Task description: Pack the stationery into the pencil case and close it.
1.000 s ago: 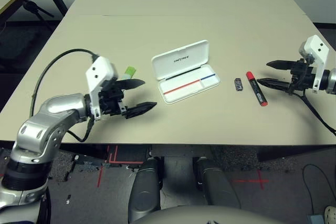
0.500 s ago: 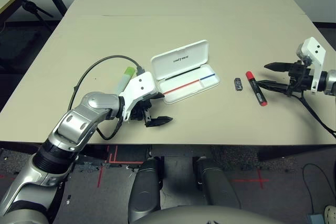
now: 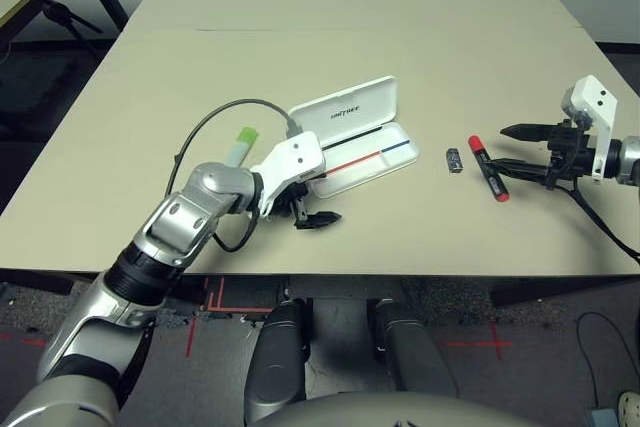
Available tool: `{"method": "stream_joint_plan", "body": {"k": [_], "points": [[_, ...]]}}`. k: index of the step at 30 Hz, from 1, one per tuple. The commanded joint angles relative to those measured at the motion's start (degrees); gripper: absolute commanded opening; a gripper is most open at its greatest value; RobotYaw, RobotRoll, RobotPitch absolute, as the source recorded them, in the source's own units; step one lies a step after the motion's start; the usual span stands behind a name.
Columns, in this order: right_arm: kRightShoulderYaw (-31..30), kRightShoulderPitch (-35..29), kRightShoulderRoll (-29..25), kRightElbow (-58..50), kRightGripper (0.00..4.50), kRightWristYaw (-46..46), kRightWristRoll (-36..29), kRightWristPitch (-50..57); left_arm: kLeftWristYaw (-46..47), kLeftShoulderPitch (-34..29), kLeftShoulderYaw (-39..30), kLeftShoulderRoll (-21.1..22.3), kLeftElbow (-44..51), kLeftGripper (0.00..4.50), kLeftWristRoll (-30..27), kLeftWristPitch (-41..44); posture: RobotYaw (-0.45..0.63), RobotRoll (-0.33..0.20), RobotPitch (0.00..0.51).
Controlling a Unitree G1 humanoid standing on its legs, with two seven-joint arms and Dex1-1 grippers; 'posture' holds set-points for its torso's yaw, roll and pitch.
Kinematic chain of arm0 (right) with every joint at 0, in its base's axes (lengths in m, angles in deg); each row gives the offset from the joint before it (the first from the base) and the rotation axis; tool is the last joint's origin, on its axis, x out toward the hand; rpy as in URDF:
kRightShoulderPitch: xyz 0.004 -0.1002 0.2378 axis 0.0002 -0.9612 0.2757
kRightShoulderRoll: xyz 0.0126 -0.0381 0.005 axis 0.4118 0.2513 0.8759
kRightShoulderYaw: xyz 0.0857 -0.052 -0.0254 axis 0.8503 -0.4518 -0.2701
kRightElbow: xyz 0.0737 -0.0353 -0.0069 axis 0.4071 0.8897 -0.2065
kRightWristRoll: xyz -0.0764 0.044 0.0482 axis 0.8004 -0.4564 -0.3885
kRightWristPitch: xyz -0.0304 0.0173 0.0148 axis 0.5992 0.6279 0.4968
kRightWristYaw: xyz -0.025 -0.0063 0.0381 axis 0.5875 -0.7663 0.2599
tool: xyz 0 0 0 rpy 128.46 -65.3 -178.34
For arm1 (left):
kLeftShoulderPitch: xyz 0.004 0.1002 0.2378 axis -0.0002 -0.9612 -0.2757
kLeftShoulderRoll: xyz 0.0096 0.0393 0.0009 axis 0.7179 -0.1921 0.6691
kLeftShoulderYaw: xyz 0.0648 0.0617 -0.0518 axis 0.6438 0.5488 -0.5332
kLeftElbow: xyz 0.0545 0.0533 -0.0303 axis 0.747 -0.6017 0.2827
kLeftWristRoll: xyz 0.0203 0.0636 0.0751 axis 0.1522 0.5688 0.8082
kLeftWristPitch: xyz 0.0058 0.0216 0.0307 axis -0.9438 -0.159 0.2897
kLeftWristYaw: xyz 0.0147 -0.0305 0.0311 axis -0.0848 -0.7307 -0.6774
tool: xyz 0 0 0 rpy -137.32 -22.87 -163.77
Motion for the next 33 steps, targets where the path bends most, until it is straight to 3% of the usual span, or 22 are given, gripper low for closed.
{"method": "stream_joint_plan", "body": {"k": [1, 15, 19, 27, 33], "points": [[-0.8, 0.0, 0.2, -0.2, 4.5, 0.4, 0.5, -0.6, -1.8, 1.9, 2.2, -0.9, -1.6, 4.48, 1.7, 0.2, 0.0, 0.0, 0.162], [-0.4, -0.5, -0.2, -0.4, 4.5, 1.7, 0.6, -1.4, -5.0, 3.4, 4.2, -1.1, -1.8, 4.48, 3.7, 4.0, -0.02, 0.0, 0.158], [-0.4, -0.6, -0.2, -0.5, 4.5, 2.2, 0.6, -1.7, -5.5, 3.3, 4.1, -1.4, -1.6, 3.2, 3.1, 4.6, -0.03, 0.0, 0.158], [-0.4, -1.0, -0.2, -0.9, 4.5, 2.5, 0.6, -1.9, -5.9, 3.3, 4.3, -1.9, -3.2, 0.03, 3.8, 4.0, -0.03, 0.0, 0.159], [-0.5, -1.0, 0.1, -1.2, 4.5, 2.6, 0.5, -1.9, -6.4, 3.3, 3.9, -2.4, -5.1, 0.03, 4.9, 1.0, -0.03, 0.0, 0.155]]}}
